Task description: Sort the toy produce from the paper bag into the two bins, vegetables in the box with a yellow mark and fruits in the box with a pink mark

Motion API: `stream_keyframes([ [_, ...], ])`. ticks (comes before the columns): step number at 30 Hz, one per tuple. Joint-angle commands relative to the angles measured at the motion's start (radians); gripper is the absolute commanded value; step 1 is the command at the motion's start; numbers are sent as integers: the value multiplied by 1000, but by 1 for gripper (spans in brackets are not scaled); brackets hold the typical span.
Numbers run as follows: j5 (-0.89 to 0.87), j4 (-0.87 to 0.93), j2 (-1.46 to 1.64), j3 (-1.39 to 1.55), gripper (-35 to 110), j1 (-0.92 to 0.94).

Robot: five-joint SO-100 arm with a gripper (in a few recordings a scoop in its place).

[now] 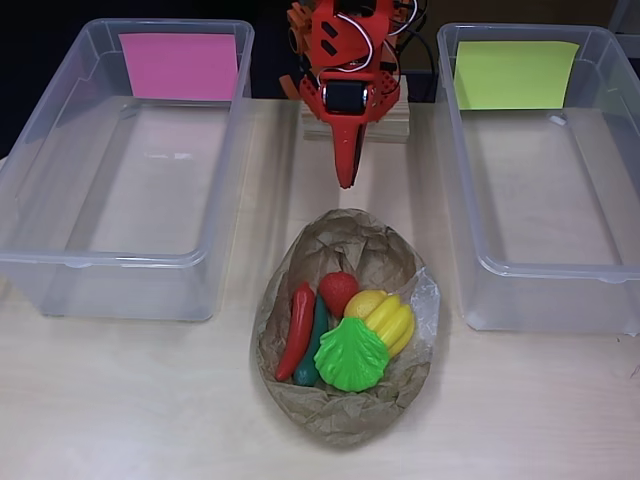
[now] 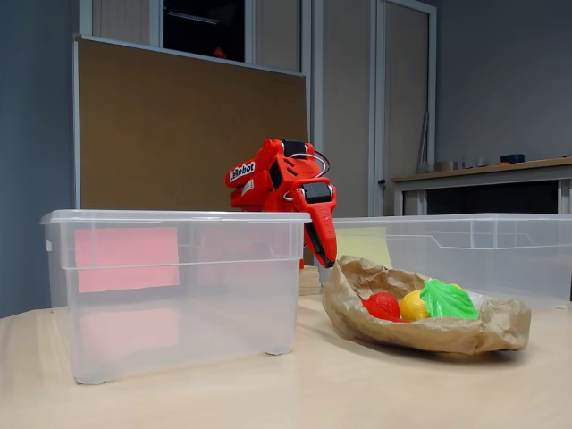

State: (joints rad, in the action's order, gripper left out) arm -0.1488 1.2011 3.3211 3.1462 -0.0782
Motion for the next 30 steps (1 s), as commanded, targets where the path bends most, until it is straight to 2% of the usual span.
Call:
stream_keyframes([
  [1, 3, 11, 3, -5, 0, -23],
  [10, 17, 11, 5, -5, 0, 2],
  [13, 126, 12, 5, -5, 0, 107],
  [16, 132, 12, 3, -5, 0, 229],
  [20, 138, 12, 0, -5, 0, 290],
  [28, 175, 23, 8, -18, 0, 212],
  [30, 247, 31, -20, -57, 0, 181],
])
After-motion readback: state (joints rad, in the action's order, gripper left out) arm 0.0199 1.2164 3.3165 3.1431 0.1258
